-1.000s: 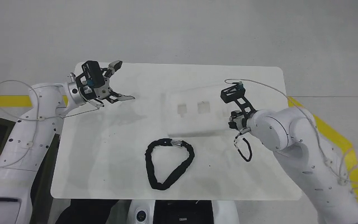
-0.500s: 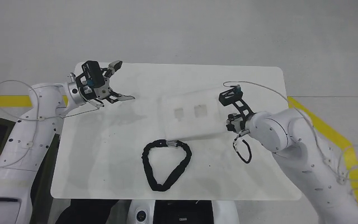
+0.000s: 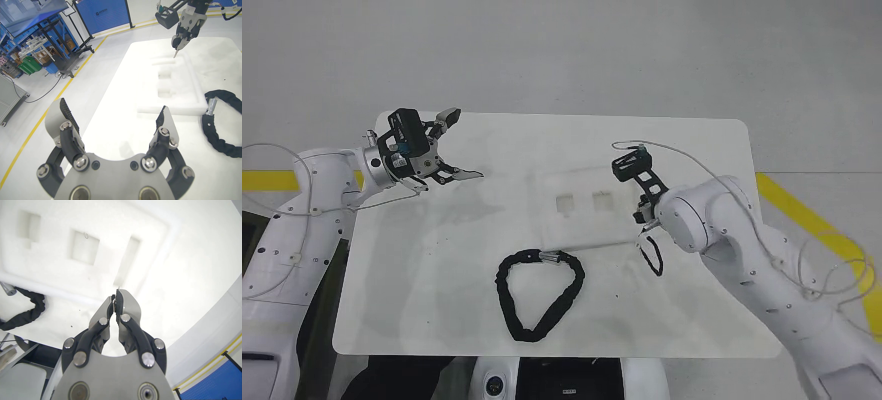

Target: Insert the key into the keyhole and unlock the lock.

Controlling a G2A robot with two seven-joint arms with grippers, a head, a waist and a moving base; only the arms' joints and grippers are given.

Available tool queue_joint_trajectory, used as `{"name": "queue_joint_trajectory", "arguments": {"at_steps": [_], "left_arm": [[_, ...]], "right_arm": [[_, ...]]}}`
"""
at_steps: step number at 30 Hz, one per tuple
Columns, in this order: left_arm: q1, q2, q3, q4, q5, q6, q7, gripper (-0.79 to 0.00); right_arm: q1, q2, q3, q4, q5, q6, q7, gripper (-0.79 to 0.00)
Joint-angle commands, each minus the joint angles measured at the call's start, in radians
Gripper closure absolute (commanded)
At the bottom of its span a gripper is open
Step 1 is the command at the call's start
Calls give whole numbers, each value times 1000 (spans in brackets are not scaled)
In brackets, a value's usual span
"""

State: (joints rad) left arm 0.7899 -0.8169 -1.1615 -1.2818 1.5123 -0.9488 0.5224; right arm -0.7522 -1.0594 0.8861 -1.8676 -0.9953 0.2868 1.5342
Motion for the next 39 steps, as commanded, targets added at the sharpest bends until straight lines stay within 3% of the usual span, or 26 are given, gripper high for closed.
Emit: {"name": "queue_joint_trajectory", "arguments": {"at_steps": [1, 6, 15, 30, 35, 39], "left_arm": [[0, 0, 0, 0, 0, 0, 0, -785], [0, 0, 0, 0, 0, 0, 0, -785], [0, 0, 0, 0, 0, 0, 0, -785], [0, 0, 0, 0, 0, 0, 0, -785], [2, 0, 1, -4, 1, 3, -4, -785], [19, 1, 20, -91, 27, -44, -72, -785]], "right_arm": [[-22, 4, 39, -18, 34, 3, -4, 0], [-128, 23, 180, -88, 185, -45, -78, 0], [-361, 55, 402, -146, 453, -306, -273, 0], [-589, 88, 624, -179, 526, -540, -452, 0], [-592, 88, 628, -178, 525, -544, -452, 0], [-592, 88, 628, -178, 525, -544, -452, 0]]}}
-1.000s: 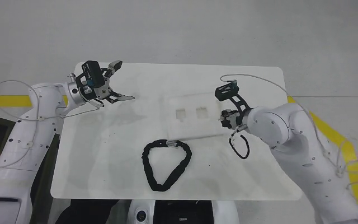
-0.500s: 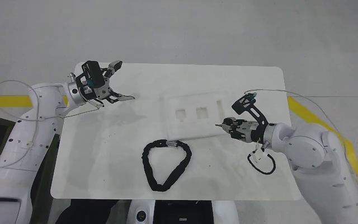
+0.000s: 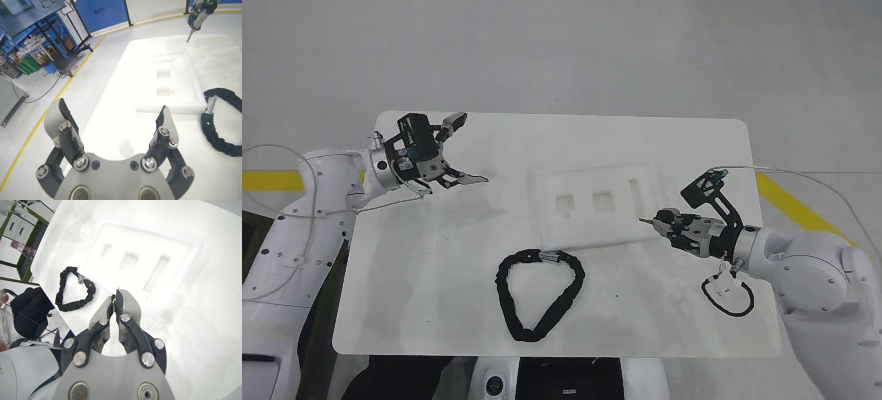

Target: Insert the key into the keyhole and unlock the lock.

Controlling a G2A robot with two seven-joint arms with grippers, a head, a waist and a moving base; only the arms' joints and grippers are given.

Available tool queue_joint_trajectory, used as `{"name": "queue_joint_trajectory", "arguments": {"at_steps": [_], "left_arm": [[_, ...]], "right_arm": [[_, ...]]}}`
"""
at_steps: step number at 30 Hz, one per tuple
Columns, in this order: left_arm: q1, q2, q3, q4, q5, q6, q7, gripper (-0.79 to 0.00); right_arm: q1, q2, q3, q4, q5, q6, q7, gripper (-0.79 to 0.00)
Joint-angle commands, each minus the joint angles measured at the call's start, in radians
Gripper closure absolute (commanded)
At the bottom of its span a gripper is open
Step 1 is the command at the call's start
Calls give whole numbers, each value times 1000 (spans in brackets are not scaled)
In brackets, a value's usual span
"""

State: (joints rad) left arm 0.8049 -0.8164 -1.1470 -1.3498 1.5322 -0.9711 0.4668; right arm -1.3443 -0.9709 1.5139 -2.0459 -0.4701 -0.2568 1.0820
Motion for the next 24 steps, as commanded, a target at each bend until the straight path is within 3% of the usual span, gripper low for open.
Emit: {"name": "queue_joint_trajectory", "arguments": {"at_steps": [1, 6, 11, 24], "left_arm": [[8, 2, 9, -41, 16, -38, -29, -785], [53, 15, 82, -114, 42, -41, -42, -785], [80, 47, 177, -167, 69, -41, -8, -785], [55, 148, 368, -277, 169, -41, 150, -785]], "right_arm": [[0, 0, 0, 0, 0, 0, 0, 0], [0, 0, 0, 0, 0, 0, 0, 0], [0, 0, 0, 0, 0, 0, 0, 0], [0, 0, 0, 0, 0, 0, 0, 0]]}}
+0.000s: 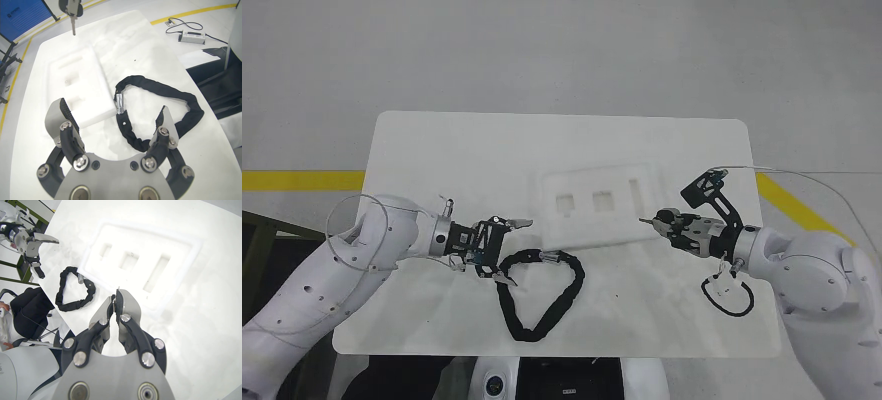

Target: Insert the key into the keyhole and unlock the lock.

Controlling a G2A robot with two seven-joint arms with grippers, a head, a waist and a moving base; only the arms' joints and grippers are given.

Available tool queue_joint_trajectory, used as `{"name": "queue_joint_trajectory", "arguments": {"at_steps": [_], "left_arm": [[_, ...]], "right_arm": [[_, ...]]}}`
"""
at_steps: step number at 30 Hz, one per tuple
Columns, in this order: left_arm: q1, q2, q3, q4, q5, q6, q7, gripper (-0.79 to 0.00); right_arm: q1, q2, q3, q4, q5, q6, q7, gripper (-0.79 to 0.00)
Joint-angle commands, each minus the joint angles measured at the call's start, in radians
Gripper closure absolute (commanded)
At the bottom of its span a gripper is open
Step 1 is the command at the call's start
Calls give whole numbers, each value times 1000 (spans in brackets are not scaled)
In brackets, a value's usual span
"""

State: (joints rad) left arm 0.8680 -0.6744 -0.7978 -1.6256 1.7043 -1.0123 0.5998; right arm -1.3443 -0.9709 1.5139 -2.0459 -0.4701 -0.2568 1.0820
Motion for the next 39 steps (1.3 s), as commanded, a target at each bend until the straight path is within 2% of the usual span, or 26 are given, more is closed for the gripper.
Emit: {"name": "queue_joint_trajectory", "arguments": {"at_steps": [1, 3, 16, 20, 26, 39], "left_arm": [[-18, 12, 35, -3, -6, 0, 34, -785], [-34, 19, 53, -2, -10, 0, 56, -785], [-34, 19, 53, -2, -10, 0, 56, -785], [-16, 14, 64, -26, -28, 0, 1, -785], [-21, 3, 153, -70, -19, 0, -90, -785], [-123, -27, 299, 4, -147, 0, -214, -785]], "right_arm": [[0, 0, 0, 0, 0, 0, 0, 0], [0, 0, 0, 0, 0, 0, 0, 0], [0, 0, 0, 0, 0, 0, 0, 0], [0, 0, 0, 0, 0, 0, 0, 0], [0, 0, 0, 0, 0, 0, 0, 0], [0, 0, 0, 0, 0, 0, 0, 0]]}}
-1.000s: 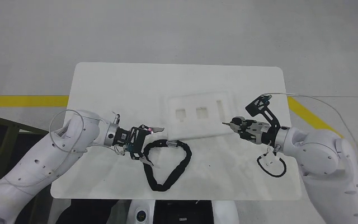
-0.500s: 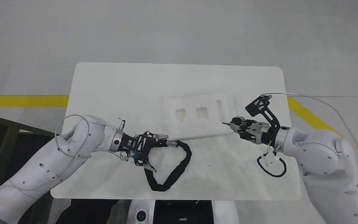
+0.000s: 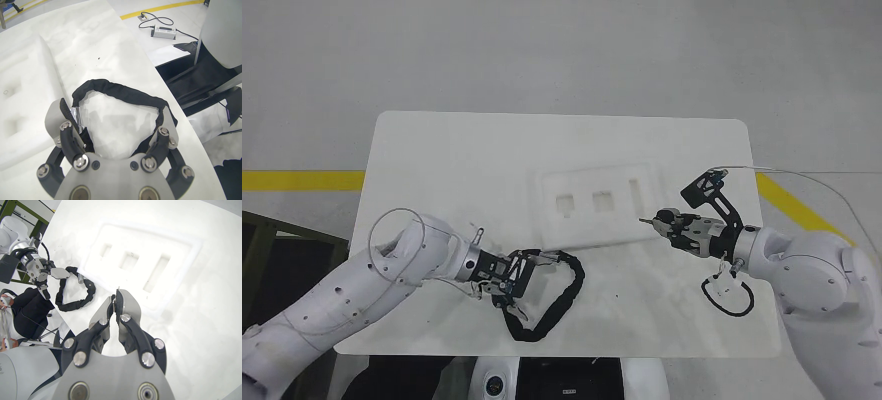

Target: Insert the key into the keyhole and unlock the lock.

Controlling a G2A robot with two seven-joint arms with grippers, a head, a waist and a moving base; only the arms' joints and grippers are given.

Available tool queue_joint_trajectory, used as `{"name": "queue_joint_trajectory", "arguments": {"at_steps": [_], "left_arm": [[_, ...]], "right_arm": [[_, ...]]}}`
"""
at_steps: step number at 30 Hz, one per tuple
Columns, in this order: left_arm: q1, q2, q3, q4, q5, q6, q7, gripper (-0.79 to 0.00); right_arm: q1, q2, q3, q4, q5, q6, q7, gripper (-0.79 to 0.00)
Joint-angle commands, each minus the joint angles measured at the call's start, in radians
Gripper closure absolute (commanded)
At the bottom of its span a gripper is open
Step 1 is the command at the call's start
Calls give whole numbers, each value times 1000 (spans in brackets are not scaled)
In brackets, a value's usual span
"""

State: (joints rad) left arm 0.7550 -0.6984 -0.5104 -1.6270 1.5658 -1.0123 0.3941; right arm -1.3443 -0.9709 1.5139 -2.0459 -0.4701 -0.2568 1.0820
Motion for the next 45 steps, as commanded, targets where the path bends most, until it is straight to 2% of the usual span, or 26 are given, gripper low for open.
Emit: {"name": "queue_joint_trajectory", "arguments": {"at_steps": [1, 17, 27, 32, 36, 41, 45], "left_arm": [[-20, -6, 24, 11, -17, 0, -17, -785], [-145, -54, 118, 98, -129, 0, -112, -785], [-173, -72, 76, 135, -155, 31, -177, -785], [-163, -74, 70, 94, -145, 0, -197, -785], [-151, -65, 90, 46, -117, 0, -200, -785], [-160, -48, 126, 13, -108, 0, -296, -785], [-175, -45, 131, -11, -141, 0, -379, -785]], "right_arm": [[0, 0, 0, 0, 0, 0, 0, 0], [0, 0, 0, 0, 0, 0, 0, 0], [0, 0, 0, 0, 0, 0, 0, 0], [0, 0, 0, 0, 0, 0, 0, 0], [0, 0, 0, 0, 0, 0, 0, 0], [0, 0, 0, 0, 0, 0, 0, 0], [0, 0, 0, 0, 0, 0, 0, 0]]}}
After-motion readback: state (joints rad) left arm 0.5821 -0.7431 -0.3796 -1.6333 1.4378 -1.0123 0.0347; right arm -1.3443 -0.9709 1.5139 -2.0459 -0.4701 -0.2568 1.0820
